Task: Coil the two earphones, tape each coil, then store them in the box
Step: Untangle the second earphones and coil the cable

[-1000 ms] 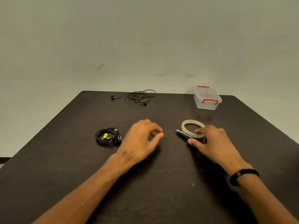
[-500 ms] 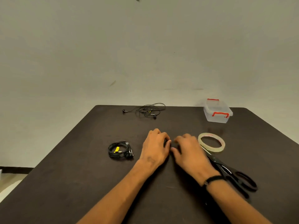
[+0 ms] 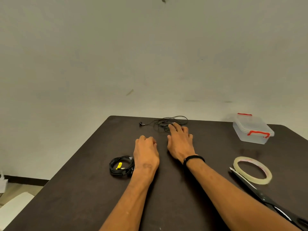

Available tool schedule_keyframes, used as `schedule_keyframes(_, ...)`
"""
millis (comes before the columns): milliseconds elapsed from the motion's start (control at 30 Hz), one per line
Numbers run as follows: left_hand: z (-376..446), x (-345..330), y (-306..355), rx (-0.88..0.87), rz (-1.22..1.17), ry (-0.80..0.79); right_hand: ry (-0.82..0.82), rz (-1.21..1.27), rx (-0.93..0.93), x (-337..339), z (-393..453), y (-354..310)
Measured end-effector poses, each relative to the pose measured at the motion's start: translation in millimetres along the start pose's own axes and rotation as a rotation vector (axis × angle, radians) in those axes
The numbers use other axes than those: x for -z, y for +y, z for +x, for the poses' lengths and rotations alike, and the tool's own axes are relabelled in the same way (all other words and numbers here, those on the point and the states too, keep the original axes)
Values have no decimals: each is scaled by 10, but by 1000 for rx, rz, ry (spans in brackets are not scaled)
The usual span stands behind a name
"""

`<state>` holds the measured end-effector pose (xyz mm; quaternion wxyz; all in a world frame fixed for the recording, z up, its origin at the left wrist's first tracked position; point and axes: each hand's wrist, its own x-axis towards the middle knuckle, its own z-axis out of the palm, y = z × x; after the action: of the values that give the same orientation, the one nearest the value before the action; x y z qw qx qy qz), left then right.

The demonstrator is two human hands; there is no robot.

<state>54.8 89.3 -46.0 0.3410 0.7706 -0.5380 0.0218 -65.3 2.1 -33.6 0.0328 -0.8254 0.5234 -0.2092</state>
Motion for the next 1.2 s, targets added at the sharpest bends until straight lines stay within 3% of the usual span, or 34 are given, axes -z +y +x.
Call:
schedule_keyframes(133, 159, -54, -49, -42, 7, 57, -63, 15, -29, -65, 162, 9)
schedule_keyframes(267, 459, -170, 39, -140, 9, 67, -23, 65, 95, -59, -21, 90)
schedule_keyframes(467, 799, -353, 109, 68, 30, -91, -29, 249, 262, 235, -798, 208)
schedule_keyframes(600, 644, -299, 119, 27, 140, -21, 88, 322, 138, 342, -1030, 283)
schedule_keyframes(733, 195, -136, 187, 10, 24, 20, 257, 462, -86, 421, -997, 280)
schedule_keyframes(867, -221, -45, 143, -43, -73, 70, 322, 540, -140, 491, -1085, 293)
schedule_keyframes(1000, -372, 150, 222, -81, -319, 257, 351, 575, -89, 502, -1164, 318)
schedule_keyframes(1067, -391, 244, 302, -193, -379, 330, 366, 612, -19, 528, -1161, 311)
schedule_keyframes(1133, -420, 348, 403, -343, -418, 334, 366, 607, 87, 572, -1151, 291)
schedule_keyframes(1200, -457, 463, 525, -409, -532, 233, 380, 580, 157, 619, -1137, 273)
